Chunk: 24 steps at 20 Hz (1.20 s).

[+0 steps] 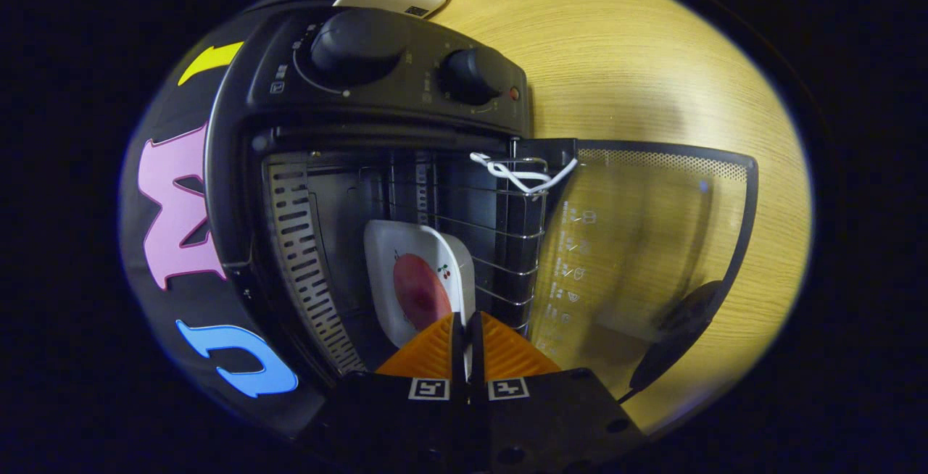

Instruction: Open the toaster oven, put the food inside, and close the toaster oven door.

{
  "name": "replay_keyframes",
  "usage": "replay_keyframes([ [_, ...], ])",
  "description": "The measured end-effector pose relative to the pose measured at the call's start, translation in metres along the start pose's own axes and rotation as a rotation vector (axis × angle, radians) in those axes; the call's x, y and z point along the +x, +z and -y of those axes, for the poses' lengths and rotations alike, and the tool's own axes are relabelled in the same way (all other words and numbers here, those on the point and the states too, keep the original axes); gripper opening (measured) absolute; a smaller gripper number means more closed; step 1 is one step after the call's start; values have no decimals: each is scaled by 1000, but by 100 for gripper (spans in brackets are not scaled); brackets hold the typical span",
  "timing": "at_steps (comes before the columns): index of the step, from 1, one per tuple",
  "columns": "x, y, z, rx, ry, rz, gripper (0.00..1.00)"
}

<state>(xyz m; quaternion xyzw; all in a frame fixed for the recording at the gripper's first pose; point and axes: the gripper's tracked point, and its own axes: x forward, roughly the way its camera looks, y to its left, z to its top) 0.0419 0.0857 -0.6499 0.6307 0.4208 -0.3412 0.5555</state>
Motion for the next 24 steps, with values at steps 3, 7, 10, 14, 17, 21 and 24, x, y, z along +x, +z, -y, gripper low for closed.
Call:
replay_keyframes([
  [3, 6, -2, -6, 55, 6, 21, 5],
  [7, -8, -9, -3, 5, -5, 0, 30],
  [10, -36, -14, 2, -104, -4, -19, 44],
  [14, -97, -16, 14, -389, 15, -33, 85],
  [17, -128, -14, 28, -602, 4, -45, 99],
  [21, -154, -5, 55, -933, -36, 1, 99],
  [24, -163, -2, 78, -1174, -79, 43, 99],
])
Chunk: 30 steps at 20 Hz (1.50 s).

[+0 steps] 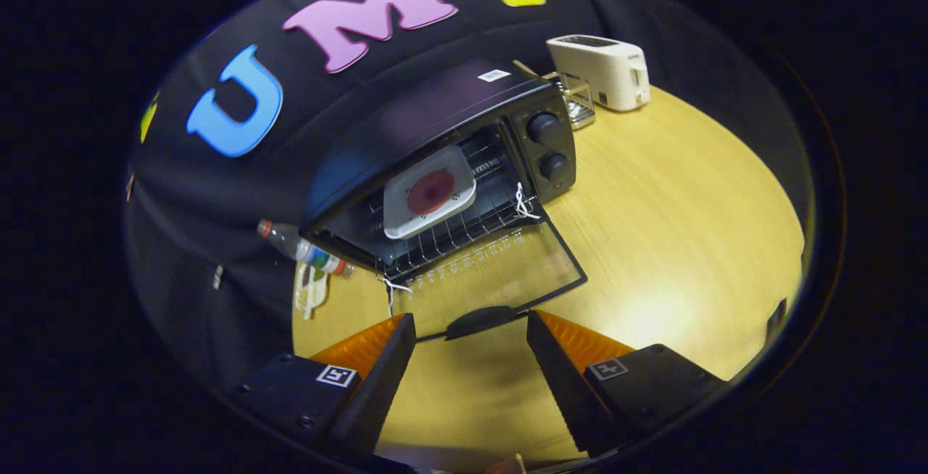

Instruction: Open the toaster oven, put the food inside, and close the toaster oven door.

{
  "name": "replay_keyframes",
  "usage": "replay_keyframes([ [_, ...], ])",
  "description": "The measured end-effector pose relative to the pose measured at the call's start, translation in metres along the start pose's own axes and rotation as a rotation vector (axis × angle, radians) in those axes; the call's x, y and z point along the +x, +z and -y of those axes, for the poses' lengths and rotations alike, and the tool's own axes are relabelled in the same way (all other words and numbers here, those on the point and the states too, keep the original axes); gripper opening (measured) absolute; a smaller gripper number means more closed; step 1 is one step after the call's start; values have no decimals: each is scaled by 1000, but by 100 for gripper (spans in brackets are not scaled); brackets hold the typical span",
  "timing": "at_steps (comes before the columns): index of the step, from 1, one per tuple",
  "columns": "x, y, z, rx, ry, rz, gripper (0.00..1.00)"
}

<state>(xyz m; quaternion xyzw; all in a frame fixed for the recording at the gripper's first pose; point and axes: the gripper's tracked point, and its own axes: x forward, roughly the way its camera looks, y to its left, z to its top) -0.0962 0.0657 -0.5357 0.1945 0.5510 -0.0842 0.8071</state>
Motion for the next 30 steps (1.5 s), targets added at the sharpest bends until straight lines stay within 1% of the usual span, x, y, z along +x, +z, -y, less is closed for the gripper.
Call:
replay_keyframes([
  [3, 15, -27, 12, -171, -55, -8, 99],
  [6, 34, -64, 15, -257, -72, -73, 100],
  [8, 52, -78, 18, -290, -87, -102, 100],
  [11, 79, -87, 24, -327, -114, -127, 100],
  [16, 109, -76, 26, -352, -141, -126, 100],
  [17, 107, -77, 27, -366, -152, -142, 100],
  [18, 117, -75, 29, -376, -149, -129, 100],
  [19, 109, -74, 27, -376, -149, -132, 100],
  [22, 107, -73, 25, -350, -145, -144, 99],
  [24, 96, -68, 21, -343, -131, -121, 100],
  [27, 74, -56, 13, -311, -103, -55, 100],
  [30, 54, -37, 1, -283, -50, 52, 100],
])
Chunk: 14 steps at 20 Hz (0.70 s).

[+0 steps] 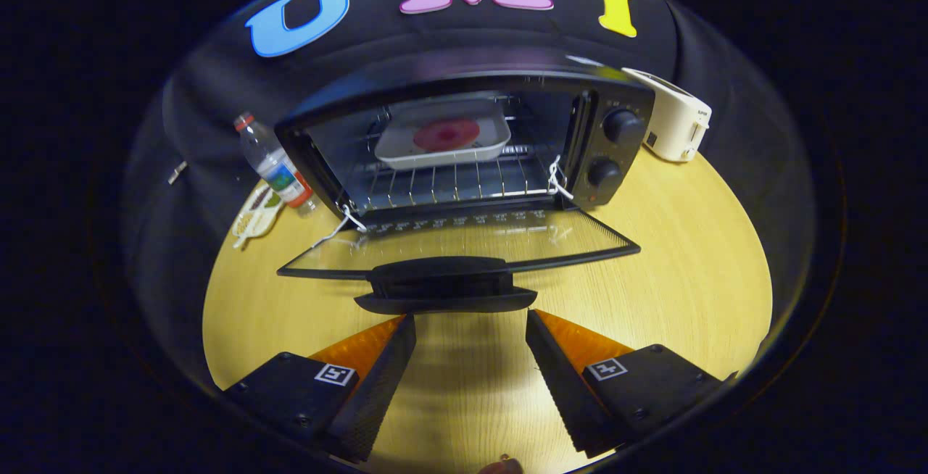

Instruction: Open the toaster oven, put the food inside, and close the toaster oven door.

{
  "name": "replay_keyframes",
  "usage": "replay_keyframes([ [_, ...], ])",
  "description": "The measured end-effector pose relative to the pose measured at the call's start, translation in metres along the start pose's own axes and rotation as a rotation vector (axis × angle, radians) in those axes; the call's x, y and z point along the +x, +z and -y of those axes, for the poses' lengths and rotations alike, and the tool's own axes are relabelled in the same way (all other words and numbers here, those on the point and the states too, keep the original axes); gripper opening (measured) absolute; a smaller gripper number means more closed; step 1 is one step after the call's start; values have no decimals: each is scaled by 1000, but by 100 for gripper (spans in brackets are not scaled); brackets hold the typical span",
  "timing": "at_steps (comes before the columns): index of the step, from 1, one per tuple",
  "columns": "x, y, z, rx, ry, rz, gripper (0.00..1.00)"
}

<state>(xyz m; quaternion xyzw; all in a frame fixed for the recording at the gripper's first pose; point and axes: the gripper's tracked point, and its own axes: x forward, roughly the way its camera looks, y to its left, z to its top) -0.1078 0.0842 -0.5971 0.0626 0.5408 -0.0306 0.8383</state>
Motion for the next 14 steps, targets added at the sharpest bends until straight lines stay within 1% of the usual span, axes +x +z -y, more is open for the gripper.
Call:
replay_keyframes([
  [2, -12, 25, -3, 32, 17, 103, 100],
  [5, -37, 49, -6, 79, 46, 181, 100],
  [6, -45, 50, -4, 73, 53, 197, 99],
  [10, -73, 62, 13, -16, 50, 256, 100],
  [14, -125, 107, 52, -78, 29, 398, 99],
])
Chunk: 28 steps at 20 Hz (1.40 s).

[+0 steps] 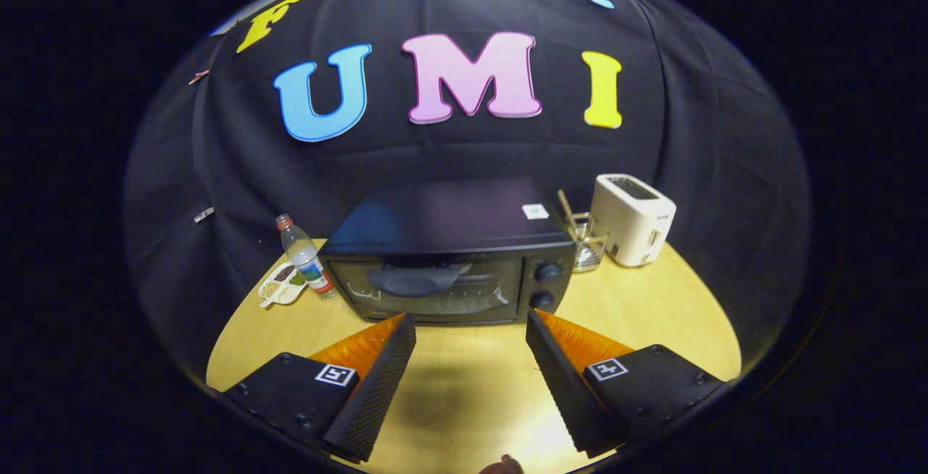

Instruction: Open the toaster oven, put the food inside, and close the toaster oven door.

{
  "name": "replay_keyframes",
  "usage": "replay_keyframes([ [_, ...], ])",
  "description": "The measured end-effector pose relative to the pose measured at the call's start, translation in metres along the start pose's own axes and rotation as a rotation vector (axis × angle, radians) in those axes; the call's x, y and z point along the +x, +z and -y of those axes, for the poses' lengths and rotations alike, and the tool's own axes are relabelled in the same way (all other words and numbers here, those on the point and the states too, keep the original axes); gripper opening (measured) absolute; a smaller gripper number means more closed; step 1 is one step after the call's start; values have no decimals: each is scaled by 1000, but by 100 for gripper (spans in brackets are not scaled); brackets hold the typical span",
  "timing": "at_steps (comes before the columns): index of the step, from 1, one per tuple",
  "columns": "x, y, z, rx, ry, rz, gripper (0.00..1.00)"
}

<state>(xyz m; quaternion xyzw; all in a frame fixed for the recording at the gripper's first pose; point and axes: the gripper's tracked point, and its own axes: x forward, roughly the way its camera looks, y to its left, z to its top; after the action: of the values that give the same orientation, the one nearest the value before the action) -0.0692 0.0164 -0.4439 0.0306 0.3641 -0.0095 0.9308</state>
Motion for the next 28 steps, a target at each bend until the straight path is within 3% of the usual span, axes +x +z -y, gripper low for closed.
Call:
replay_keyframes([
  [5, -71, 118, 46, -13, -7, 264, 99],
  [11, -208, 296, 36, 92, 110, 729, 98],
  [13, -250, 335, 27, 81, 139, 857, 97],
  [18, -302, 356, 12, 73, 161, 905, 97],
  [24, -306, 352, 34, 42, 85, 872, 97],
  [28, -304, 352, 24, 27, 100, 868, 97],
])
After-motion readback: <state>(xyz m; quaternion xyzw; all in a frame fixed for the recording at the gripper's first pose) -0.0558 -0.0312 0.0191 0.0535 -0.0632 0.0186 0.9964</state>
